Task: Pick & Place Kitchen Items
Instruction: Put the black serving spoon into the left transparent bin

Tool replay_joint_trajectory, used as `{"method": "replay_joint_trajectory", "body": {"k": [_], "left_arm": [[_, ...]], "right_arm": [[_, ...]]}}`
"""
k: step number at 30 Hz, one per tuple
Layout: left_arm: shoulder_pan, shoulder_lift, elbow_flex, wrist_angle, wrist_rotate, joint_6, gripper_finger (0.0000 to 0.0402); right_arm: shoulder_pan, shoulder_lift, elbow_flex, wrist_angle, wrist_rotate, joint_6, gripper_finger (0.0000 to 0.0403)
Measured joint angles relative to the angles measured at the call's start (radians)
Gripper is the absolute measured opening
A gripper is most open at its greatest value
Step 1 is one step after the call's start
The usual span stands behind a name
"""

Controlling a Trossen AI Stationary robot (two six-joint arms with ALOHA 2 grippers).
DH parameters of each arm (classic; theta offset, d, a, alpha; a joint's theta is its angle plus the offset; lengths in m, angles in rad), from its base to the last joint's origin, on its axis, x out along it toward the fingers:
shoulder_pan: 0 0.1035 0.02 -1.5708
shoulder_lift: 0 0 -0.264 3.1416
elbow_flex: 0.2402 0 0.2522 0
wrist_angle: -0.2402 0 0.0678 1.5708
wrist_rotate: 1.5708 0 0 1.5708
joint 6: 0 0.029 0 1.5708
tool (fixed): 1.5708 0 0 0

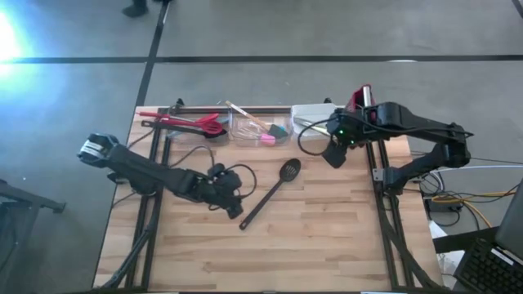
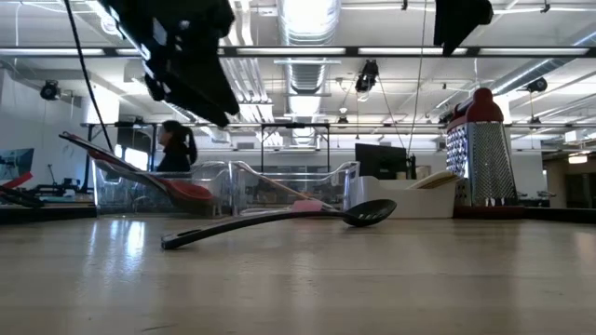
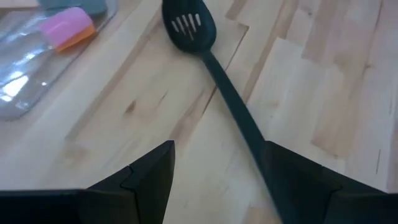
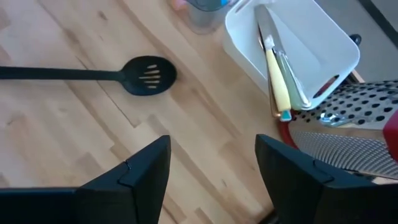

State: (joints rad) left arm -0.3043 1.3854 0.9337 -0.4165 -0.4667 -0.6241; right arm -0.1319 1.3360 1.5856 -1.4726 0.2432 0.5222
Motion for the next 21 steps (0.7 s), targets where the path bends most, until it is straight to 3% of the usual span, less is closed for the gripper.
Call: {"method": "replay_joint_trajectory", "body": {"k": [21], "left_arm": [[0.049, 0.412, 0.160, 0.102, 0.044, -0.077, 0.0245]], "right_arm": [[0.036, 0.041, -0.004, 0.024, 0.022, -0.009, 0.0224]]}}
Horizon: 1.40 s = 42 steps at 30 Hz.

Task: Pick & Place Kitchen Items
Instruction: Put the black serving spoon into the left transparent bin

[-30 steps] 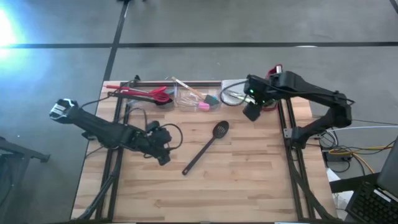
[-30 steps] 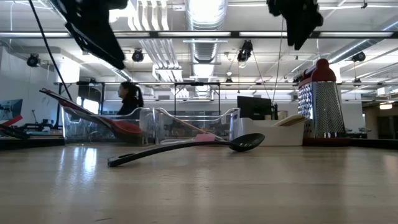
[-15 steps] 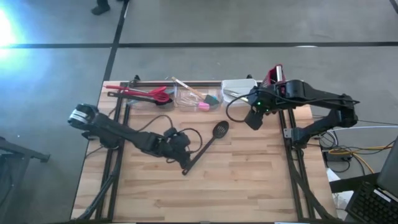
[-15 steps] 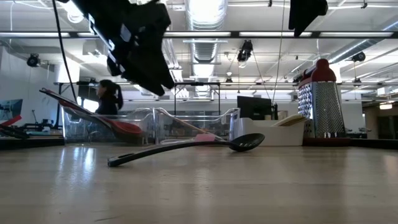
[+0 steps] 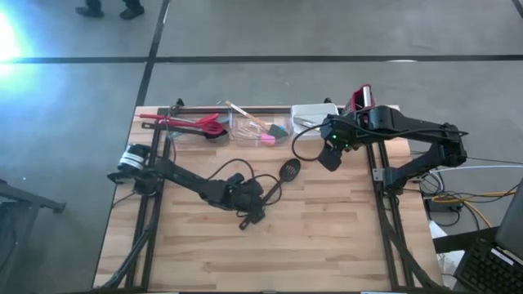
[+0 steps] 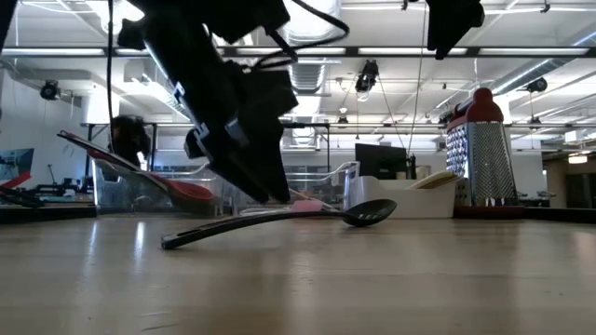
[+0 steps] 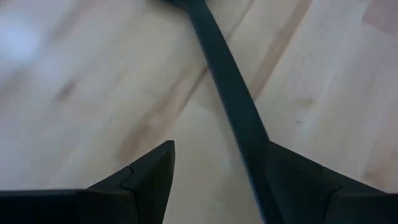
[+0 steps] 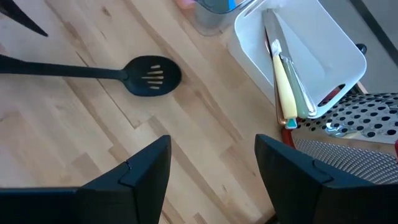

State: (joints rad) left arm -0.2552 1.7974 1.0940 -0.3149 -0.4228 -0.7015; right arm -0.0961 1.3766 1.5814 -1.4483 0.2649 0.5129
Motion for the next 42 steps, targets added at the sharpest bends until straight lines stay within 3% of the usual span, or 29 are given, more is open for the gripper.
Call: {"method": "replay_joint_trajectory", "body": {"k": [5, 19, 23, 28, 33, 36, 42], "left_arm": [[0.009, 0.051, 0.001, 0.084, 0.081, -0.010, 0.0245], [0.009, 0.082, -0.001, 0.111, 0.120, 0.015, 0.0239], [0.009, 0.082, -0.001, 0.100, 0.120, 0.038, 0.0200], [0.009, 0.082, -0.002, 0.078, 0.118, 0.064, 0.0094], [0.011, 0.080, -0.002, 0.068, 0.116, 0.125, 0.0086], [0.011, 0.068, 0.009, 0.004, 0.118, 0.196, 0.0086], [0.011, -0.027, 0.065, -0.285, 0.098, 0.344, 0.0086]], "right_arm": [[0.000, 0.001, -0.002, 0.000, 0.000, -0.001, 0.0224], [0.000, 0.001, -0.005, 0.000, 0.026, -0.004, 0.0224], [0.000, 0.001, -0.005, 0.001, 0.026, -0.011, 0.0224], [0.000, 0.001, -0.005, 0.008, 0.026, -0.013, 0.0224], [0.000, 0.001, -0.007, 0.013, 0.026, -0.015, 0.0224], [0.000, 0.001, -0.007, 0.013, 0.026, -0.016, 0.0224], [0.000, 0.001, -0.009, 0.015, 0.026, -0.017, 0.0224]]}}
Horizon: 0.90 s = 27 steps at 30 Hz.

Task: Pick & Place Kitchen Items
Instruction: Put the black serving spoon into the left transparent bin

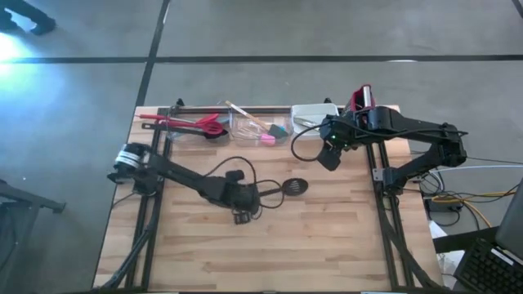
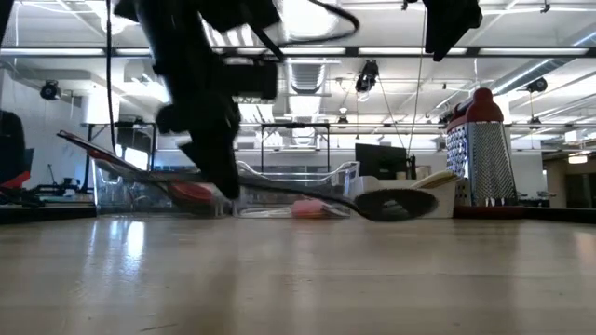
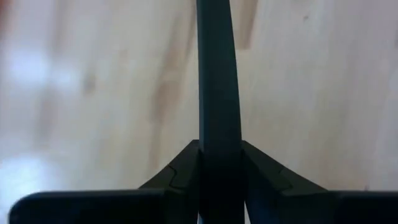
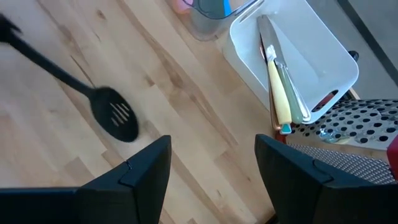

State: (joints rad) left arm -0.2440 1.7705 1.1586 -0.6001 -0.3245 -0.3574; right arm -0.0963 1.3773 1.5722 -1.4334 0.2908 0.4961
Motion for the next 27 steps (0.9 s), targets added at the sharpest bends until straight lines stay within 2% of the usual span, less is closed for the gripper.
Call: {"method": "replay_joint_trajectory", "body": {"k": [6, 10, 16, 21, 27], "left_arm": [[0.011, -0.210, 0.013, -0.284, -0.080, 0.117, 0.0086], [0.047, -0.393, 0.013, -0.479, -0.123, 0.129, 0.0086], [0.146, -0.621, 0.060, -0.775, -0.128, 0.107, 0.0086], [0.220, -0.712, 0.118, -0.977, -0.123, 0.119, 0.0086], [0.296, -0.760, 0.118, -0.971, -0.080, 0.185, 0.0086]], "right_arm": [[0.000, 0.000, -0.015, 0.002, 0.000, 0.001, 0.0224], [0.000, 0.000, -0.033, 0.005, 0.000, 0.000, 0.0224], [0.000, 0.000, -0.039, 0.005, 0.000, -0.002, 0.0224], [0.000, 0.000, -0.039, 0.008, 0.000, -0.002, 0.0224], [0.000, 0.000, -0.039, 0.009, 0.000, -0.002, 0.0224]]}}
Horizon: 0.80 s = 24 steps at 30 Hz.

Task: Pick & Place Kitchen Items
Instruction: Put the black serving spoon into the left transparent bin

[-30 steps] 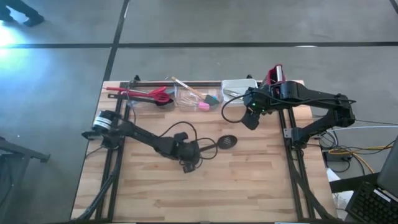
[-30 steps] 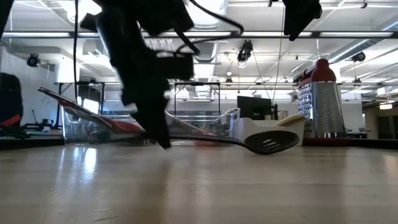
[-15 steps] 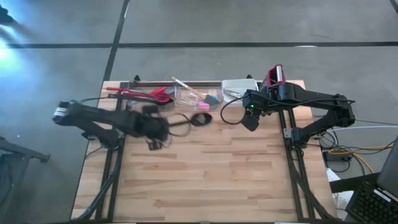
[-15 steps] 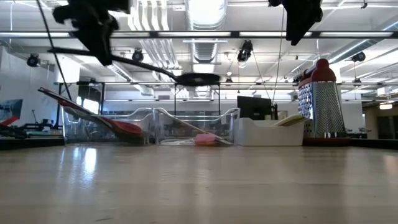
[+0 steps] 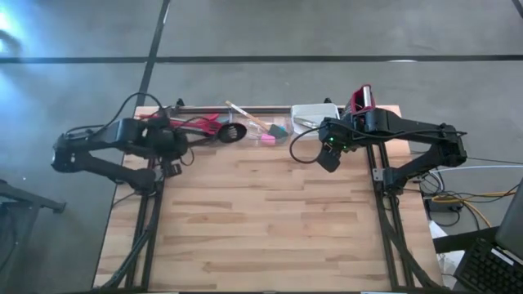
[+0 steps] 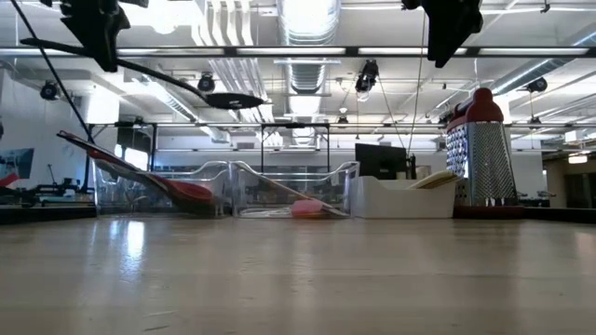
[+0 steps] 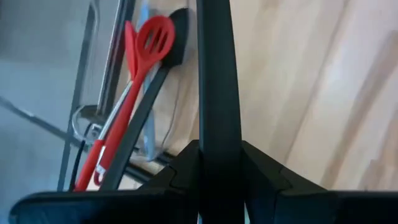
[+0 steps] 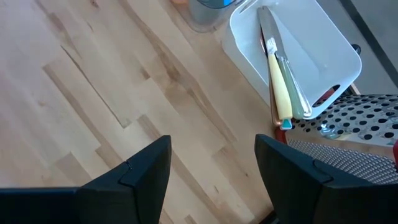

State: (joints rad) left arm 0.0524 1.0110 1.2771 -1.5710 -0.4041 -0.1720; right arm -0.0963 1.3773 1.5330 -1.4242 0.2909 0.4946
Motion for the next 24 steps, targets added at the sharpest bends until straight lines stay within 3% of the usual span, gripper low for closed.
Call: {"method": "replay_joint_trajectory", "body": {"k": [6, 13, 24], "left_arm": [[0.136, 0.000, -0.008, -0.001, -0.013, 0.060, 0.0086], [0.297, 0.051, -0.008, 0.001, -0.039, 0.283, 0.0086], [0.545, 0.076, -0.012, 0.001, -0.041, 0.411, 0.0086]], "right_arm": [[0.000, 0.000, 0.000, 0.002, 0.000, 0.003, 0.0224], [0.000, 0.000, 0.000, 0.004, 0.001, 0.003, 0.0224], [0.000, 0.000, 0.000, 0.005, 0.001, 0.000, 0.0224]]}}
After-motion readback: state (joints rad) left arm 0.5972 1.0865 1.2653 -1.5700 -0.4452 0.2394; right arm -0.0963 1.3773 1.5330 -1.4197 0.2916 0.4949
